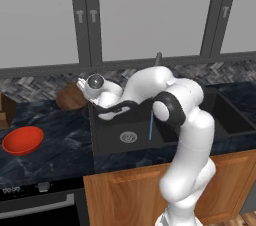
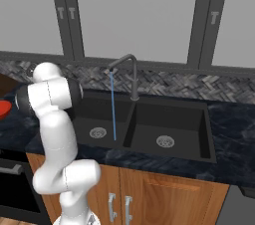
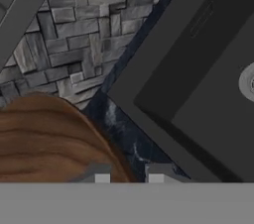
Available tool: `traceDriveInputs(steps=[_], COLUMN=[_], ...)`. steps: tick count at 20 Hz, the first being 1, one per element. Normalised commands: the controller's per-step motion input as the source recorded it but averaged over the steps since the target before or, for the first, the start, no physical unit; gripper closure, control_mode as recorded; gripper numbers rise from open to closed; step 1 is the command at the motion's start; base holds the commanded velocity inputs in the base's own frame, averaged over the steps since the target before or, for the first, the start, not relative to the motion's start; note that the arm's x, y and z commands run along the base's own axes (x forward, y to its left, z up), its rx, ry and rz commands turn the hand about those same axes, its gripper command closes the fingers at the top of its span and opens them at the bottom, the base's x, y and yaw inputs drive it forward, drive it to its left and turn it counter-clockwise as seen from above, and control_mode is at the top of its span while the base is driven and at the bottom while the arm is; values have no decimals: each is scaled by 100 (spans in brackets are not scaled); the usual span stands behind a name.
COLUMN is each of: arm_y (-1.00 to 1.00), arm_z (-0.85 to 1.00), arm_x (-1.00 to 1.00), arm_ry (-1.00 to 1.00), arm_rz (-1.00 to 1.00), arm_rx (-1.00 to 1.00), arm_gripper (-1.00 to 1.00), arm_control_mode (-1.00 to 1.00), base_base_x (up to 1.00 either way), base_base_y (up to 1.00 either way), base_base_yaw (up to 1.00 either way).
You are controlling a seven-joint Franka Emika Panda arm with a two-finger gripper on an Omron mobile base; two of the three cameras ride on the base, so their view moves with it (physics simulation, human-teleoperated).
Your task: Rinse each bowl for a few seconds and place them down in the sink or on the counter.
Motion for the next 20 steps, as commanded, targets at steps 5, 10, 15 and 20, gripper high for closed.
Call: traceDriveInputs(steps=[5, 10, 15, 20], arm_y=[-1, -2, 0, -1], arm_z=[19, 3, -37, -37], arm_x=[-39, -29, -32, -39], arm_ry=[14, 21, 4, -6], arm_rz=[-30, -31, -37, -35], arm_rx=[13, 4, 0, -5], arm_gripper=[100, 100, 100, 100], arm_control_mode=[-100, -100, -100, -100], base_base_x=[0, 0, 0, 0], base_base_y=[0, 0, 0, 0], base_base_yaw=[0, 0, 0, 0])
